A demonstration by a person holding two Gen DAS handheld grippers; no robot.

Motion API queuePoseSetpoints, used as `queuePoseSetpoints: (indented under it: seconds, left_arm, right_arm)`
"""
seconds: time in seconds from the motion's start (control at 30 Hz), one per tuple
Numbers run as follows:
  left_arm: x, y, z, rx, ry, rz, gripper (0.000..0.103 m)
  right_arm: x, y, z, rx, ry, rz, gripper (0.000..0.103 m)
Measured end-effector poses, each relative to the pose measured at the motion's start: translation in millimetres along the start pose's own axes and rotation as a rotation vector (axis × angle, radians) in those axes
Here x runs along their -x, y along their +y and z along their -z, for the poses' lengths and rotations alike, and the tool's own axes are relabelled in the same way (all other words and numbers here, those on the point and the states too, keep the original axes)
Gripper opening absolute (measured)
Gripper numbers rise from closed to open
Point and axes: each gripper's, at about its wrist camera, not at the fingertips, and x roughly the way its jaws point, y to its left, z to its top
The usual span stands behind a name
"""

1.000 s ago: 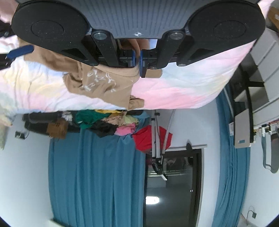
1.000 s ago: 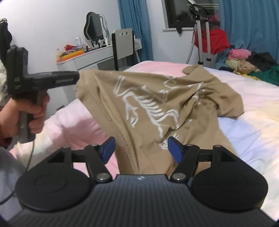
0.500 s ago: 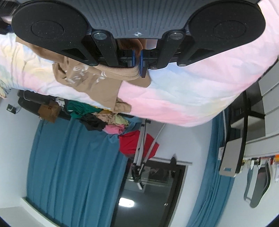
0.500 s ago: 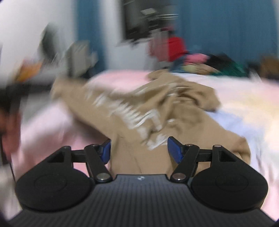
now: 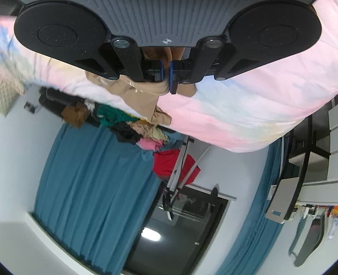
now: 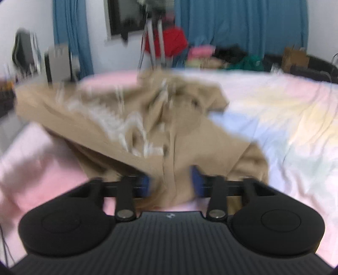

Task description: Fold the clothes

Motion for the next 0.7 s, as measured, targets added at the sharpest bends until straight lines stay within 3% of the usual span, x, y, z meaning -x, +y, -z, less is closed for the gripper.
queuePoseSetpoints:
  seconds: [0.1,0.23,0.3,0.37,0.43,0.53,0.7]
  left_arm:
    - [-7,-3,4,-0.024,0.051,-0.017,0.006]
    - [-17,-2,10,-0.063,0.127,-0.054,0.017]
    - [-22,-2,13,-0.084,0.162,-0.073,0.017]
    - [-26,-1,16,-0.099,0.209,-0.089,0.027]
    - [-27,-1,18,-0.116,0.263,-0.113,0.049]
    - [-18,-1,20,-0.141,0.304,-0.203,0.062]
    - [18,-2,15,-0.078,0.246,-0.320,0.080]
  right_arm:
    - [28,-6,-25,-0.019,-0.205,-0.096,0.009]
    - [41,-7,-47,0.011,-0.292,-0.195,0.009]
    - [37,-7,-53,0.024,-0.280,-0.215,0.009]
    - [31,-7,-57,0.019,-0.246,-0.233,0.009]
    - [24,-7,-60,0.016,-0.209,-0.248,0.009]
    - [16,-12,-64,-0.010,-0.176,-0.265,0.009]
    - [5,-20,-69,-0.085,-0.104,-0.310,0.009]
